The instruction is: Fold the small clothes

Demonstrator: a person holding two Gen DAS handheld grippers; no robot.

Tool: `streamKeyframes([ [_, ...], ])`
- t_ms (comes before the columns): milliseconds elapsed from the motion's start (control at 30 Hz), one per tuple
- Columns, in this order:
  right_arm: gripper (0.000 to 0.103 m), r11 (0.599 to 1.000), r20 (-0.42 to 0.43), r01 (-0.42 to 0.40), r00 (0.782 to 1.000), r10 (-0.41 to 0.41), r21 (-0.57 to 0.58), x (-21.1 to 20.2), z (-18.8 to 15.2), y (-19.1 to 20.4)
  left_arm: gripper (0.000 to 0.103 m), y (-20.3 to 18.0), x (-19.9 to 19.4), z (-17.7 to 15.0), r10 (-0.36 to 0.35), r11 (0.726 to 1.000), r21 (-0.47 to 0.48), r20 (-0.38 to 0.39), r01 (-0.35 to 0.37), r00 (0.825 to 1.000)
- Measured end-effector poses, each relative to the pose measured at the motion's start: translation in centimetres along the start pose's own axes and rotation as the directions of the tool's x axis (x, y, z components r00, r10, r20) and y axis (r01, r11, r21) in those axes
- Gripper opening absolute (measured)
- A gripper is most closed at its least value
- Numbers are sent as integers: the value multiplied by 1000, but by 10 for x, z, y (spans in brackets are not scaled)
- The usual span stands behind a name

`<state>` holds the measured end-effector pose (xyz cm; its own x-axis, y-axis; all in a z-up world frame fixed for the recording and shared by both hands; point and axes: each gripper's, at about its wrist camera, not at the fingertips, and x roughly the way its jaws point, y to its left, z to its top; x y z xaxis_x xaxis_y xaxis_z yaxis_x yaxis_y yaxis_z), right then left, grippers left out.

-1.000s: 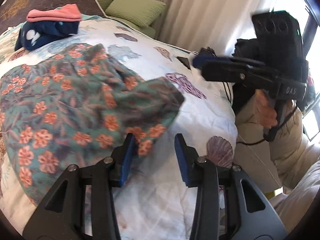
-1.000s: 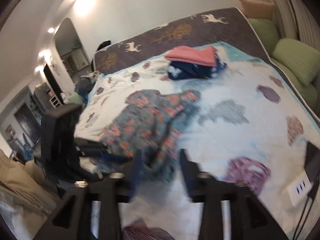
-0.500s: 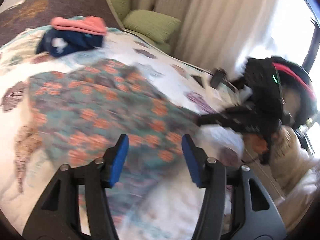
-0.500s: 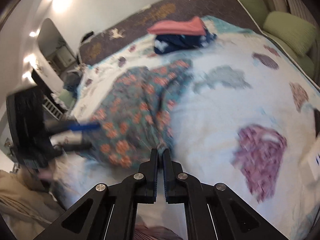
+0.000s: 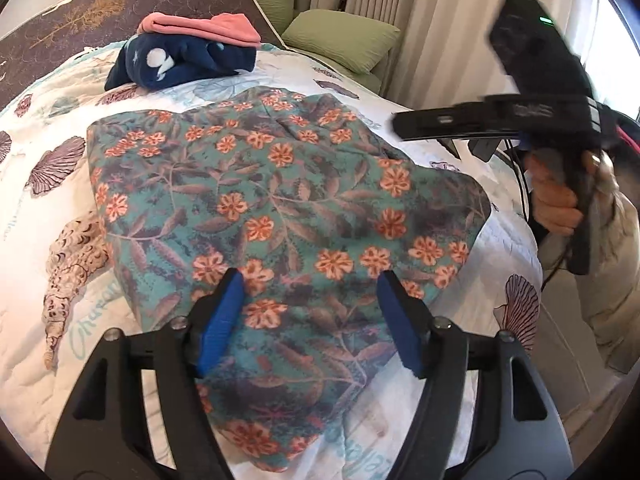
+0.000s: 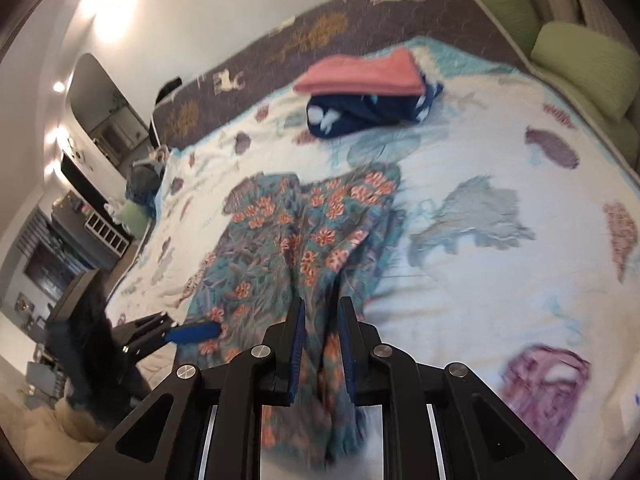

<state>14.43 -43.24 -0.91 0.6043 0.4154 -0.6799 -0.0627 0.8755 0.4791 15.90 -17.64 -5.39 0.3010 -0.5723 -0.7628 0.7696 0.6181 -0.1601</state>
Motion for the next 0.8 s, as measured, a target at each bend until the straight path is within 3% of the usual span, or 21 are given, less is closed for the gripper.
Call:
streamKeyframes([
  [300,26,996,-51,-21,998,25,90,44,28,-14,70,8,-2,0,-57,997,-41,30,58,998],
  [333,24,994,-50,-6,999,12,108,50,33,-16,70,9,-2,-1,-58,997,-39,38,60,998],
  [367,10,994,-50,-4,999,9,113,53,36,-17,70,9,-3,-3,-61,997,-38,46,62,997],
  [400,3,993,-44,4,999,1,118,56,40,-17,70,9,-3,-4,-63,997,-38,53,65,997],
  [567,3,998,73,25,997,-29,58,39,62,0,70,9,-7,-8,-69,997,-40,76,72,995],
  [667,4,985,40,165,985,-166,41,51,65,-8,70,10,-10,-10,-73,995,-56,77,77,994],
  [733,7,980,-6,187,982,-187,64,57,54,-20,70,11,-12,-12,-77,995,-63,87,83,993],
  [800,7,976,35,191,980,-196,106,44,47,-30,70,12,-14,-12,-76,995,-62,89,82,993],
])
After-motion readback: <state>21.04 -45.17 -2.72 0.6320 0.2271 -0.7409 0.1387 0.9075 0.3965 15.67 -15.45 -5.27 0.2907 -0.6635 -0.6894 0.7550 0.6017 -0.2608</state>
